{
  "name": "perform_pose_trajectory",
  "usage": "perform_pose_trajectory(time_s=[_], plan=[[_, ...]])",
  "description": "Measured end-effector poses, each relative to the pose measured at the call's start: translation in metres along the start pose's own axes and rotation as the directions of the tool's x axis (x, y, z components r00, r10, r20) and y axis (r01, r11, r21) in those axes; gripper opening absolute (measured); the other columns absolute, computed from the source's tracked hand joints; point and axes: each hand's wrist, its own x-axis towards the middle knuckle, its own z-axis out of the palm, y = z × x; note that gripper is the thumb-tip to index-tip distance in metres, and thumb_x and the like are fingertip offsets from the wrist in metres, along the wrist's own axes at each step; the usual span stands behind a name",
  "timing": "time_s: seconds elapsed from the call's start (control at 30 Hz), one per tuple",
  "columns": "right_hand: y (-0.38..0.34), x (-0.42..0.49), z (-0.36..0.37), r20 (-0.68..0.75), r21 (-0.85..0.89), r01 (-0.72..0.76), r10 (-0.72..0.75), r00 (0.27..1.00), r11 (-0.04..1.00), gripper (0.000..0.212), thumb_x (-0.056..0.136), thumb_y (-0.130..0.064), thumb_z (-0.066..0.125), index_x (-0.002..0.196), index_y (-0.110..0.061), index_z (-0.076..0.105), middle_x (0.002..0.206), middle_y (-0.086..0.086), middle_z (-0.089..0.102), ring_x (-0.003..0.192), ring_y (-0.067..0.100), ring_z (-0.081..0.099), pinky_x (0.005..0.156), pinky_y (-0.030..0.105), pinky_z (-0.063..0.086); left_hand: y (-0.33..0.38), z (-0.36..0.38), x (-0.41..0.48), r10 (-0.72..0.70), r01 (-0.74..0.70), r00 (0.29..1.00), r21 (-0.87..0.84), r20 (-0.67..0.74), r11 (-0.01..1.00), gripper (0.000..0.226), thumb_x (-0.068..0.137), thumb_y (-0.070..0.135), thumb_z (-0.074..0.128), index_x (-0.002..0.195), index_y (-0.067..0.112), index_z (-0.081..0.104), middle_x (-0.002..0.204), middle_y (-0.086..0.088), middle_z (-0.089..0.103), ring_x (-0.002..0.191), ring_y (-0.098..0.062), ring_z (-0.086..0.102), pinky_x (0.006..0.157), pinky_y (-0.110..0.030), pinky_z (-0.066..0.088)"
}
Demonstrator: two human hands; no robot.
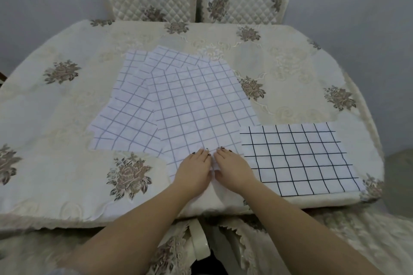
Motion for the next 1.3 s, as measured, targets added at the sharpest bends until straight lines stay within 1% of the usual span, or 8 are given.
perform_pose_trajectory(time_s=[0.1,0.17,0.23,0.3,0.47,0.77,1.17,1.3], plan=[[-0.003,0.003,0.004,-0.145,0.042,0.052,-0.045,0.988,0.998,0.034,0.087,-0.017,0.048,0.115,-0.005,0.062,0.125,0.014,0.063,0.121,0.028,0.055,0.104,0.035,0.039,-0.004,0.003,0.004,0.001,-0.007,0.996,-0.070,-0.085,0.998,0.041,0.098,0.021,0.043,0.135,0.008,0.051,0.143,-0.010,0.049,0.136,-0.024,0.042,0.111,-0.034,0.030],[-0.005,0.005,0.004,-0.204,0.073,0.048,-0.032,0.978,0.996,0.022,0.082,-0.011,0.049,0.096,-0.006,0.066,0.101,0.011,0.070,0.098,0.030,0.063,0.086,0.035,0.047,-0.009,0.003,0.006,-0.003,-0.012,0.989,-0.102,-0.145,0.995,0.019,0.089,0.016,0.057,0.104,0.011,0.067,0.108,-0.007,0.068,0.103,-0.027,0.064,0.082,-0.034,0.048],[-0.007,0.006,0.001,-0.214,0.089,0.004,0.015,0.977,0.996,0.018,0.086,-0.008,0.050,0.095,-0.006,0.065,0.096,0.011,0.068,0.093,0.031,0.060,0.076,0.035,0.044,-0.013,-0.005,0.005,-0.033,0.021,0.987,-0.082,-0.159,0.996,0.002,0.082,0.014,0.064,0.082,0.012,0.064,0.082,-0.005,0.065,0.077,-0.026,0.064,0.060,-0.032,0.042],[-0.005,0.008,-0.001,-0.230,0.124,-0.056,0.084,0.970,0.991,0.019,0.089,-0.011,0.048,0.096,-0.007,0.064,0.095,0.010,0.067,0.092,0.031,0.058,0.071,0.035,0.043,-0.022,-0.014,0.004,-0.058,0.045,0.983,-0.079,-0.175,0.996,0.006,0.074,0.012,0.068,0.076,0.011,0.063,0.072,-0.005,0.063,0.068,-0.028,0.063,0.052,-0.033,0.039],[0.001,0.014,-0.014,-0.229,0.149,-0.121,0.154,0.961,0.981,0.019,0.092,-0.017,0.045,0.094,-0.010,0.063,0.091,0.006,0.066,0.089,0.028,0.057,0.071,0.039,0.046,-0.053,-0.036,-0.004,-0.153,0.105,0.964,-0.215,-0.219,0.971,0.019,0.084,0.017,0.057,0.101,0.014,0.066,0.099,-0.002,0.067,0.095,-0.025,0.060,0.071,-0.033,0.043],[0.003,0.017,-0.032,-0.155,0.221,-0.120,0.157,0.975,0.968,0.020,0.091,-0.025,0.055,0.103,-0.013,0.064,0.103,0.003,0.067,0.100,0.025,0.058,0.079,0.033,0.045,-0.113,-0.073,-0.036,-0.294,0.172,0.912,-0.386,-0.285,0.906,0.015,0.084,0.010,0.062,0.096,0.012,0.070,0.094,-0.002,0.070,0.088,-0.021,0.062,0.075,-0.030,0.046],[-0.014,0.028,-0.046,-0.249,0.426,-0.064,0.186,0.950,0.902,0.021,0.088,-0.013,0.055,0.067,-0.015,0.054,0.062,0.000,0.055,0.064,0.022,0.051,0.057,0.031,0.036,-0.167,-0.101,-0.090,-0.422,0.306,0.856,-0.364,-0.299,0.880,0.009,0.089,0.015,0.062,0.089,0.014,0.071,0.086,-0.002,0.070,0.082,-0.023,0.063,0.070,-0.032,0.047],[-0.012,0.031,-0.057,-0.283,0.501,-0.067,0.236,0.929,0.863,0.019,0.088,-0.013,0.059,0.069,-0.011,0.062,0.068,0.001,0.064,0.071,0.017,0.057,0.059,0.018,0.039,-0.180,-0.099,-0.108,-0.456,0.350,0.829,-0.338,-0.322,0.874,0.011,0.088,0.010,0.060,0.091,0.009,0.071,0.091,-0.007,0.071,0.087,-0.028,0.064,0.077,-0.038,0.050]])
